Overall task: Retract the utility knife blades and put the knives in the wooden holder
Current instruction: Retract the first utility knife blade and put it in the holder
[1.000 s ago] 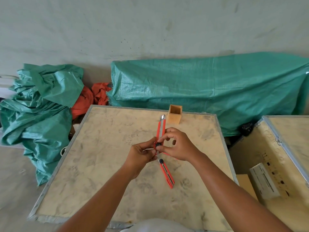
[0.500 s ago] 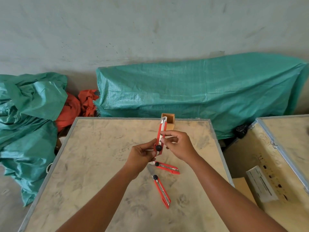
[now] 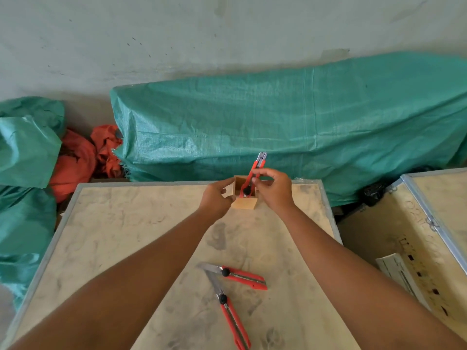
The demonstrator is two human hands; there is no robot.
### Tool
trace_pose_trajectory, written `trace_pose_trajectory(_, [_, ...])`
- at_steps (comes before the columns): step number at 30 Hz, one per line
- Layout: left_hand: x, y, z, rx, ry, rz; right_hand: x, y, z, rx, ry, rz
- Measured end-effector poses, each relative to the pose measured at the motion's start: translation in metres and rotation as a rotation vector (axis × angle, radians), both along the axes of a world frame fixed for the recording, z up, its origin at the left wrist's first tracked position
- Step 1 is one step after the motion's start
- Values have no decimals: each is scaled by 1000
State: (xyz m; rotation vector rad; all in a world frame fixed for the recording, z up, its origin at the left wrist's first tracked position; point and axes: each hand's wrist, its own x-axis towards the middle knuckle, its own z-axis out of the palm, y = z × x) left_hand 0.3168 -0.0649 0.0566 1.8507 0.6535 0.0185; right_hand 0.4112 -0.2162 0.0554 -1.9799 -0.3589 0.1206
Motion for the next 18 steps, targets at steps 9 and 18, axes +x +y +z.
trace_pose_trajectory(9, [42, 7, -43, 33, 172, -92, 37, 15, -41, -126, -93, -31])
trace_pose_trajectory(18, [47, 6, -53, 10, 107, -35, 37, 13, -59, -149, -89, 23])
